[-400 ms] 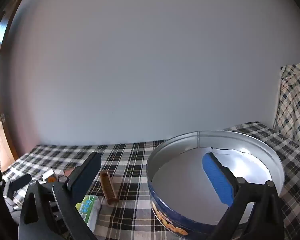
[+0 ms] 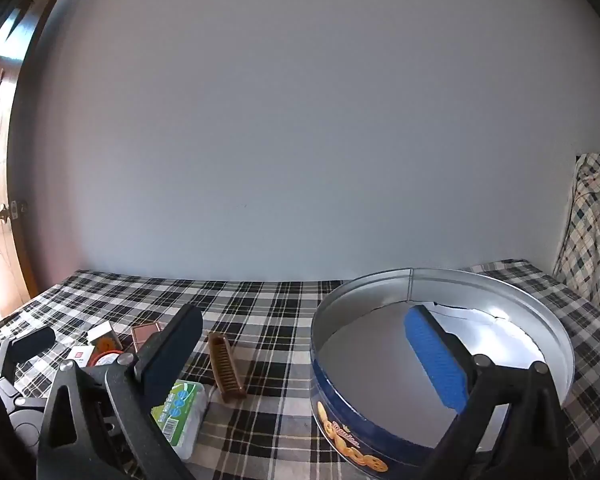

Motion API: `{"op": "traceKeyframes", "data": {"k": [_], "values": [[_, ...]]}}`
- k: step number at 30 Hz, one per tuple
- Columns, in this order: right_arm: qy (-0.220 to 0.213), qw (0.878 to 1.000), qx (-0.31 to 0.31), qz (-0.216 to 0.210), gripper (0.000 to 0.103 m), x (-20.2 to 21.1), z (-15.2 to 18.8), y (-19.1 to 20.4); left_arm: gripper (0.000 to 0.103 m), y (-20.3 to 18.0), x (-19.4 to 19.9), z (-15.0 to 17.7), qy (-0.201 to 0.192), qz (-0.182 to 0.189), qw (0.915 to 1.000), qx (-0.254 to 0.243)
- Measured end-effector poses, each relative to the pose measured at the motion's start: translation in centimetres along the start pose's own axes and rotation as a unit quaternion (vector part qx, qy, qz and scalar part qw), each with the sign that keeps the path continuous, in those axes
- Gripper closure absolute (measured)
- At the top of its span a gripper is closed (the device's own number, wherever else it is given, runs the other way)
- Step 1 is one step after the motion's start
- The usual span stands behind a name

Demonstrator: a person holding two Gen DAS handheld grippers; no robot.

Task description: Organize rigid objects

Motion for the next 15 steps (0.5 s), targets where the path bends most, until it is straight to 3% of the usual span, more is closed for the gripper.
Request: {"op": "traceKeyframes", "data": {"k": [15], "values": [[0.023, 1.0, -0.01, -0.004, 0.0, 0.25, -0.21, -0.58, 0.0, 0.27, 0.06, 0.44, 0.0, 0.002, 1.0, 0.004]]}}
Point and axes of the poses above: each gripper's, at about its wrist camera, not at the fingertips, and x roughly against the way its jaws point, y to its left, z to its underside, the point moved 5 cm from there along -x, roughly the way its jaws point, and after that the axes turned 9 degrees about -x, right-handed, at the moved point
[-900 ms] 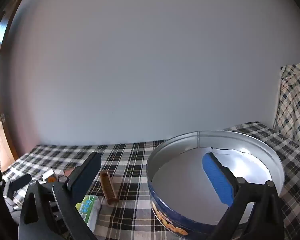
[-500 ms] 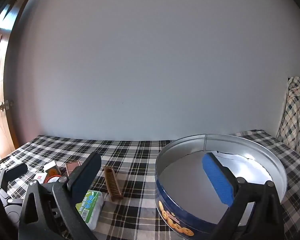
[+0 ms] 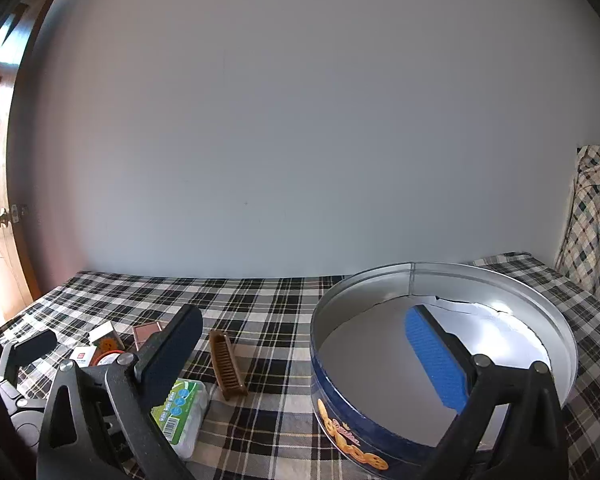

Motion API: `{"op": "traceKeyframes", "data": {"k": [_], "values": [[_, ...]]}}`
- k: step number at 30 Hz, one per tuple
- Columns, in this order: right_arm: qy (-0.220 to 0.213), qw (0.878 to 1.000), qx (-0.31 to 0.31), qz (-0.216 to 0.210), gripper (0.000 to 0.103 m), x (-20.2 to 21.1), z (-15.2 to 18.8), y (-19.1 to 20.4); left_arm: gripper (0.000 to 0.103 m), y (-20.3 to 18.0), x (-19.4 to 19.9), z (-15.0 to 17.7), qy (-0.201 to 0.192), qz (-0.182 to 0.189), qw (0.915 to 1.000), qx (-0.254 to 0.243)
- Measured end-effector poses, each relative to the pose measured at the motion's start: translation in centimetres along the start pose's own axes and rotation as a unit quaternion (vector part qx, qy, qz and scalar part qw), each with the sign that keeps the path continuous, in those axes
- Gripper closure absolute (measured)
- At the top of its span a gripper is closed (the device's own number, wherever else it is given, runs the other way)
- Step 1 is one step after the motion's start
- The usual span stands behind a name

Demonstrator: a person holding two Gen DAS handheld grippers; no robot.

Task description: Organize rigid objects

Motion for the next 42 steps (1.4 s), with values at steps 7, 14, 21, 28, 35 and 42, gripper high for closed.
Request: {"op": "traceKeyframes", "data": {"k": [7, 14, 21, 28, 35, 42], "values": [[0.008, 1.0, -0.016, 0.002, 0.0, -0.2, -0.2, -0.6, 0.0, 0.1, 0.0, 0.0, 0.001, 0.001, 1.0, 0.002], [0.017, 1.0, -0.003, -0.003, 0.0, -0.3, 0.0, -0.1, 0.0, -0.1, -0.1, 0.2, 0.006, 0.007, 1.0, 0.0], [0.014, 1.0, 0.004, -0.006, 0.0, 0.0, 0.0, 0.1, 0.0, -0.1, -0.2, 0.3, 0.011, 0.006, 0.9999, 0.001], [0.017, 1.0, 0.003, -0.007, 0.0, -0.1, -0.1, 0.0, 0.0, 0.0, -0.3, 0.4, 0.014, 0.007, 0.9999, 0.001], [0.02, 1.0, 0.006, -0.006, 0.0, -0.2, 0.0, 0.1, 0.0, 0.3, -0.1, 0.7, 0.019, 0.005, 0.9998, 0.005], [0.02, 1.0, 0.012, -0.02, 0.0, 0.1, 0.0, 0.4, 0.0, 1.1, 0.3, 1.4, 0.033, -0.002, 0.9993, 0.015]]}}
Point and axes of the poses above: each gripper's, at about its wrist camera, not at the fingertips, and x roughly against the way its jaws point, y to its left, z to its underside, the point moved 5 cm from there along -x, roughly the way its jaws point, and after that the axes turned 9 degrees about -x, right-handed, at the moved point
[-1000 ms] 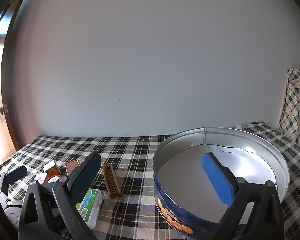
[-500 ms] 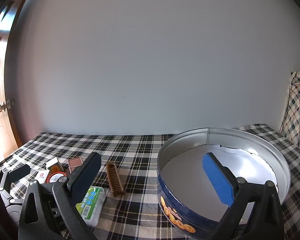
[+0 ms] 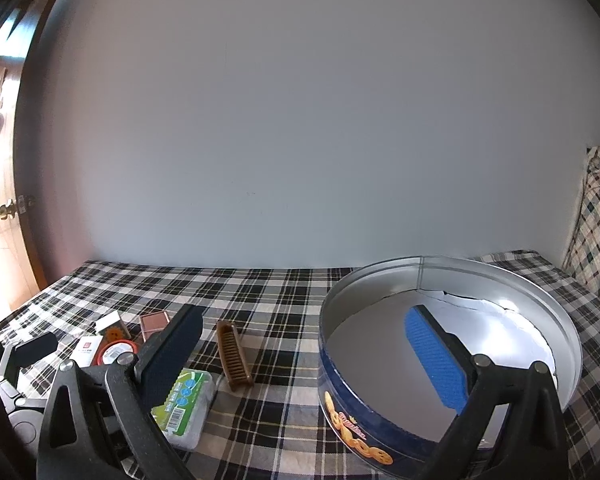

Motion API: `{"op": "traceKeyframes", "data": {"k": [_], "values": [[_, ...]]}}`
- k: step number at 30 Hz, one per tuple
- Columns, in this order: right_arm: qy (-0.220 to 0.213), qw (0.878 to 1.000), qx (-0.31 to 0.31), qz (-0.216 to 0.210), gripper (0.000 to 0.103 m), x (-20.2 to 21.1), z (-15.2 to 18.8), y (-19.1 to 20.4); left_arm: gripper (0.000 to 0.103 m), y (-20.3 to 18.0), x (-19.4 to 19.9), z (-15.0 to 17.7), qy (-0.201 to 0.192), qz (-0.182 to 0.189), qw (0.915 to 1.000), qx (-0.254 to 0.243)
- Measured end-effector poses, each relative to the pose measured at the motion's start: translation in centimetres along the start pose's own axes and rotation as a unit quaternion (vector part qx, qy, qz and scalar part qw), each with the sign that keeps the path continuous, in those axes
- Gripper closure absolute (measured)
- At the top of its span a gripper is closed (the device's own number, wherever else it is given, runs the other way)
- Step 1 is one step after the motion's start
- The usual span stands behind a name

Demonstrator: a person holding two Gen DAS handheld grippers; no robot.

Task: Organize rigid objects
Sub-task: 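Grasp the green floss-pick case with the right tool while the left tool reaches for the yellow Duplo brick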

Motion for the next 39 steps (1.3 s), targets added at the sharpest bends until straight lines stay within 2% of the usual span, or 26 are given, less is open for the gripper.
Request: {"op": "traceKeyframes", "data": {"k": [8, 12, 17, 22, 26, 30, 31, 32, 33, 34, 39], "values": [[0.026, 0.999, 0.035, -0.018, 0.001, -0.6, 0.8, 1.5, 0.0, 4.3, 1.5, 1.8, 0.013, -0.036, 0.9993, 0.002], [0.061, 0.996, 0.057, -0.041, 0.002, -1.2, 1.9, 2.7, 0.0, 6.4, 1.8, 2.8, 0.032, -0.046, 0.9984, -0.007], [0.121, 0.986, 0.08, -0.082, 0.002, -2.3, 3.7, 4.4, 0.0, 8.0, 2.0, 4.8, 0.067, -0.032, 0.9972, -0.003], [0.182, 0.972, 0.11, -0.103, 0.003, -3.6, 5.4, 6.2, 0.0, 7.8, 1.9, 5.7, 0.079, -0.01, 0.9969, -0.002], [0.245, 0.957, 0.121, -0.099, 0.012, -5.9, 7.2, 7.9, 0.0, 6.6, 2.3, 5.7, 0.08, 0.007, 0.9967, -0.014], [0.3, 0.942, 0.103, -0.108, 0.018, -7.8, 8.8, 8.4, 0.0, 5.9, 2.7, 5.4, 0.07, 0.014, 0.9971, -0.025], [0.309, 0.939, 0.096, -0.114, 0.023, -7.9, 9.0, 8.1, 0.0, 5.5, 2.8, 5.2, 0.068, 0.023, 0.997, -0.028], [0.313, 0.938, 0.091, -0.115, 0.028, -7.9, 9.1, 7.8, 0.0, 5.1, 2.8, 5.1, 0.071, 0.034, 0.9964, -0.033], [0.311, 0.939, 0.097, -0.109, 0.042, -7.8, 9.2, 7.5, 0.0, 4.8, 2.8, 4.9, 0.069, 0.04, 0.9962, -0.036], [0.304, 0.941, 0.111, -0.1, 0.046, -7.6, 9.3, 7.2, 0.0, 4.4, 2.9, 4.7, 0.064, 0.046, 0.996, -0.042], [0.293, 0.943, 0.113, -0.106, 0.046, -6.7, 8.4, 5.4, 0.0, 2.6, 3.6, 3.9, 0.043, 0.085, 0.9917, -0.086]]}}
Point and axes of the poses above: each gripper's, at about its wrist camera, not at the fingertips, and x roughly against the way its jaws point, y to its left, z to its underside, the point moved 5 cm from there along -x, roughly the way its jaws point, and after that the axes turned 9 degrees about -x, right-handed, at the moved point
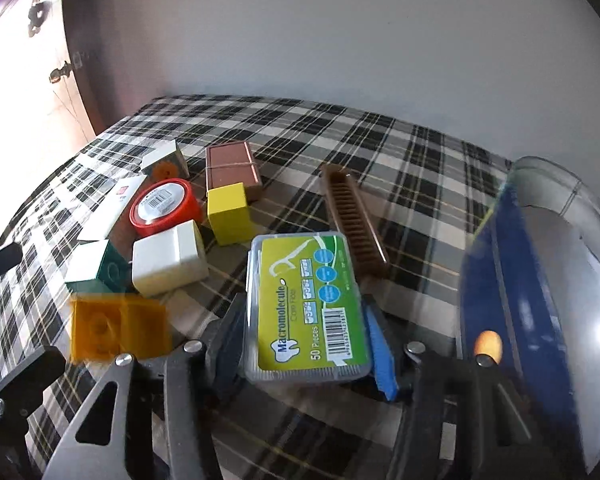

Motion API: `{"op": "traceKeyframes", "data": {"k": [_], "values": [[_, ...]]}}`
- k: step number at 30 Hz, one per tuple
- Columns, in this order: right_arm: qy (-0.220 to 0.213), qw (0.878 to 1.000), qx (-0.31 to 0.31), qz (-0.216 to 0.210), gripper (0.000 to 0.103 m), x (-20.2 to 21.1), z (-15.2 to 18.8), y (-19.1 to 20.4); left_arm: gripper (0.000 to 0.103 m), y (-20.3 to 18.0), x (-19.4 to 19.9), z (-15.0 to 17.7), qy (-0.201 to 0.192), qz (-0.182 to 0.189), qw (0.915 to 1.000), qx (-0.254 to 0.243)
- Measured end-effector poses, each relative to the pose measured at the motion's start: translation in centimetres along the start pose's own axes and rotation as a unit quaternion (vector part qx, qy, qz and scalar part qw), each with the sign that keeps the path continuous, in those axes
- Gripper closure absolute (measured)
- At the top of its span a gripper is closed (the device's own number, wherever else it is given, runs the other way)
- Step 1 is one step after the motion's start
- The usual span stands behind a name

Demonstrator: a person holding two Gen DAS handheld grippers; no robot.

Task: Organize rigid objects
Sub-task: 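Grasp the green floss-pick case with the right tool while the left tool reaches for the yellow Duplo brick, then grasp the yellow Duplo brick with the left tool while the right tool lifts the green case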

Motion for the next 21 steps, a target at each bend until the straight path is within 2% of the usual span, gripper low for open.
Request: {"op": "traceKeyframes", "data": {"k": [5, 7, 9, 10, 15, 16, 18, 19, 21], "values": [[-0.044, 0.999, -0.004, -0.032, 0.047, 3.0, -0.7, -0.6, 0.001, -1.1, -0.5, -0.9, -0.01, 0.041, 0.9989, -0.02], [-0.065, 0.997, -0.001, -0.033, 0.047, 4.1, -1.2, -0.5, 0.008, -1.6, -1.5, -1.2, 0.002, 0.052, 0.9984, -0.023], [-0.077, 0.997, 0.003, -0.028, 0.047, 4.6, -1.3, -0.5, 0.023, -2.1, -2.4, -1.5, 0.013, 0.071, 0.9971, -0.022], [-0.081, 0.996, 0.004, -0.028, 0.047, 4.8, -1.4, -0.5, 0.025, -2.4, -3.2, -1.6, 0.023, 0.082, 0.9962, -0.019], [-0.091, 0.995, 0.003, -0.032, 0.047, 5.1, -1.6, -0.5, 0.028, -3.1, -4.2, -1.9, 0.027, 0.054, 0.9976, -0.035], [-0.092, 0.995, 0.004, -0.033, 0.047, 5.2, -1.6, -0.5, 0.032, -3.2, -4.2, -1.9, 0.027, 0.052, 0.9975, -0.038], [-0.091, 0.995, 0.004, -0.034, 0.047, 5.0, -1.6, -0.6, 0.063, -3.3, -4.0, -1.9, 0.021, 0.048, 0.9971, -0.055], [-0.09, 0.995, 0.004, -0.034, 0.047, 5.0, -1.5, -0.6, 0.068, -3.4, -3.8, -1.9, 0.018, 0.057, 0.9964, -0.061], [-0.091, 0.995, 0.004, -0.035, 0.047, 4.9, -1.5, -0.5, 0.072, -3.3, -3.8, -1.4, 0.031, 0.12, 0.9916, -0.039]]}}
Point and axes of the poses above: each gripper's, at about its wrist camera, not at the fingertips, and x roughly against the way its jaws point, y to its left, z to its underside, the point moved 5 cm from there along -x, roughly the way its jaws point, and after that the axes turned 9 degrees about -x, right-handed, at the moved point
